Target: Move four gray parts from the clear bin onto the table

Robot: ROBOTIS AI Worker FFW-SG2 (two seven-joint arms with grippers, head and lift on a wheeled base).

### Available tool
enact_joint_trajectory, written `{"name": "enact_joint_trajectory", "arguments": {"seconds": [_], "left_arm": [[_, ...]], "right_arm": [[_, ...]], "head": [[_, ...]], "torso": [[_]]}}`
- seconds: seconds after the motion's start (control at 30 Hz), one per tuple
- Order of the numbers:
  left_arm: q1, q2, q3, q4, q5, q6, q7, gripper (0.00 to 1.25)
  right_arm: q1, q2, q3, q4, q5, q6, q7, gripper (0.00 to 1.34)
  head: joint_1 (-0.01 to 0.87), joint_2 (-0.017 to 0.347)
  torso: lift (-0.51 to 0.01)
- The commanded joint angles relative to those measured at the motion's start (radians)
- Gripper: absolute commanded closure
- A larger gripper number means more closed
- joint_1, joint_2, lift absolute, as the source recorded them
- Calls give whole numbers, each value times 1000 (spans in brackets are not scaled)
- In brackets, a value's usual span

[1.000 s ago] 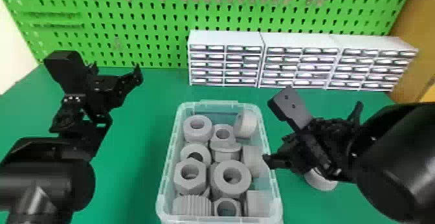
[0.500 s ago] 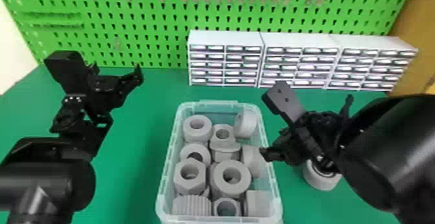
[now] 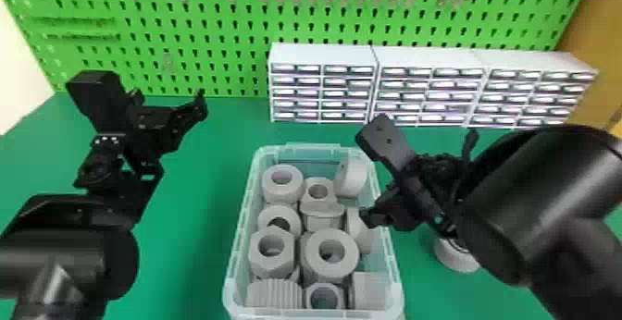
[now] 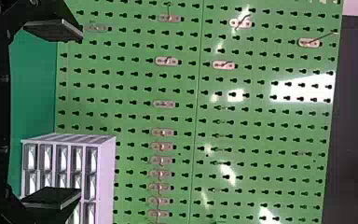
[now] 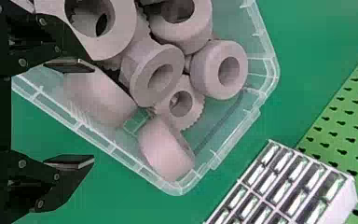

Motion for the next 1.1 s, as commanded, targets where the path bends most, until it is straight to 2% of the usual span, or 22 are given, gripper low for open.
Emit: {"name": "enact_joint_trajectory", "arguments": {"seconds": [0.0, 0.53, 1.07], "left_arm": [[-1, 0, 0, 0, 0, 1, 0, 107], [-1, 0, -3, 5, 0, -1, 0, 107], [-4, 0, -8, 6, 0, 1, 0, 107]], "right_arm": [[-6, 13, 5, 30, -2, 1, 0, 558], [-63, 43, 82, 136, 4, 1, 2, 558], [-109, 53, 152, 211, -11, 1, 2, 558]], "head": [[687, 26], [687, 26], [687, 26]], "torso": [[-50], [-50], [-50]]}}
